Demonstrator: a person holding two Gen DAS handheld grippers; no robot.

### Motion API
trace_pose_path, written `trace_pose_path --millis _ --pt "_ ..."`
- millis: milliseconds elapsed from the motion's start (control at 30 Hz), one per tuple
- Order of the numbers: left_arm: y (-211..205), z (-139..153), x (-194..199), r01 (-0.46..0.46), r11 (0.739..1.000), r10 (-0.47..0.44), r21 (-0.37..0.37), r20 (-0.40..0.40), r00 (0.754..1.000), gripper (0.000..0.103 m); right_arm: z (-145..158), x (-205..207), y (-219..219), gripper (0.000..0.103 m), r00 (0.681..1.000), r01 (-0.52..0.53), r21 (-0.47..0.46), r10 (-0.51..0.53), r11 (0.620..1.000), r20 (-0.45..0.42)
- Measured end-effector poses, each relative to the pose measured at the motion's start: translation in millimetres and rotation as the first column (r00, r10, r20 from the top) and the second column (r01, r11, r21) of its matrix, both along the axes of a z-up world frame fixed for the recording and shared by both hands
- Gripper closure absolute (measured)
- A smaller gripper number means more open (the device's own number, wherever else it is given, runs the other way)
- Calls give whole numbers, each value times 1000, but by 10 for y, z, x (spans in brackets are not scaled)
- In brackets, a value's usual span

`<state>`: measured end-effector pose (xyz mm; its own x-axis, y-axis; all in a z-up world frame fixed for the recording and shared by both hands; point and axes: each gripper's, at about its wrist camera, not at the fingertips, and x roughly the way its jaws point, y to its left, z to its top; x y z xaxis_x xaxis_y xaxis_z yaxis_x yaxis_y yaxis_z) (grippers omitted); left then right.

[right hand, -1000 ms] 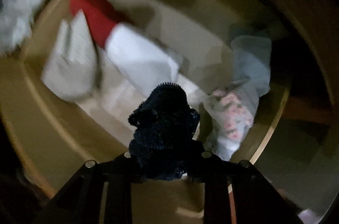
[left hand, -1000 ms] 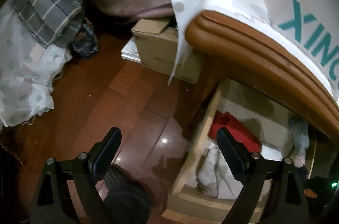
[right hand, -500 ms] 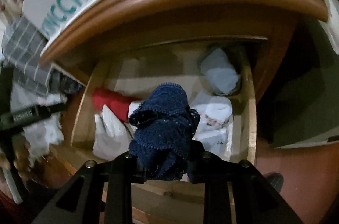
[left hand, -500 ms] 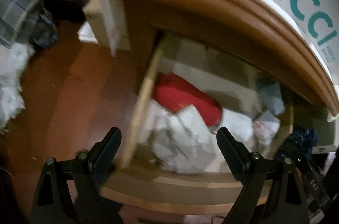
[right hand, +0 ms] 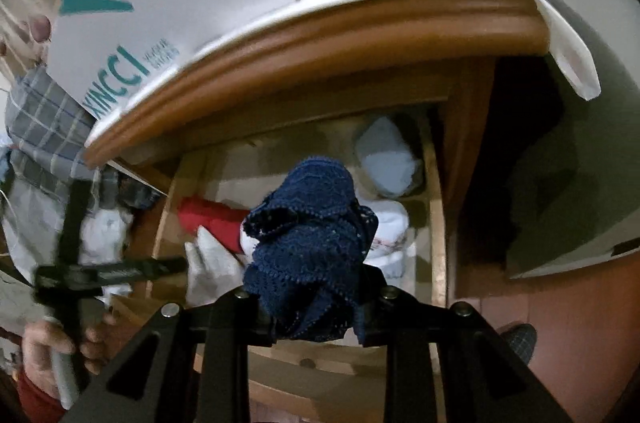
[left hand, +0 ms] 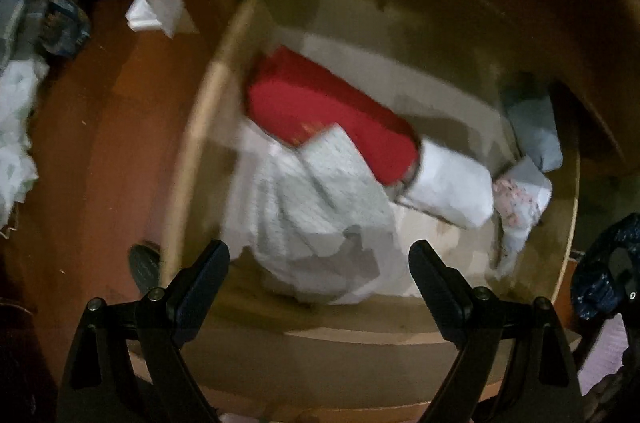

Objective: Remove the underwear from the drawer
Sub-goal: 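Lift the navy knit cloth with the right tool while the left tool reaches in, then grasp the hexagon-print cloth with the left tool while the right tool holds navy cloth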

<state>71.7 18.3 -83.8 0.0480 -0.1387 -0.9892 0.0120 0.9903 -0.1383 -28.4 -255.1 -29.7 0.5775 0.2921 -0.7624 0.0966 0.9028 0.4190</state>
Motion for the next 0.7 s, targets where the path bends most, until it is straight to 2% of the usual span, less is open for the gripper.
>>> trace_pose_path --millis 67,267,400,533,700 --pt "-62 -87 21 7 1000 -8 -19 -44 999 13 14 -9 -24 78 1000 5 12 -5 1000 1" --pt "-119 -284 155 -33 999 36 27 -128 991 13 116 -41 -82 78 999 19 54 -21 998 34" --pt "-127 -400 242 -46 998 54 52 -177 983 13 183 -64 -143 78 997 50 7 -51 999 58" --pt "-187 -569 308 -41 997 53 59 -237 970 16 183 -62 -210 78 996 63 32 -64 998 59" --pt "-156 -641 355 -56 994 79 90 -265 961 17 234 -52 -216 78 995 50 36 -53 998 81"
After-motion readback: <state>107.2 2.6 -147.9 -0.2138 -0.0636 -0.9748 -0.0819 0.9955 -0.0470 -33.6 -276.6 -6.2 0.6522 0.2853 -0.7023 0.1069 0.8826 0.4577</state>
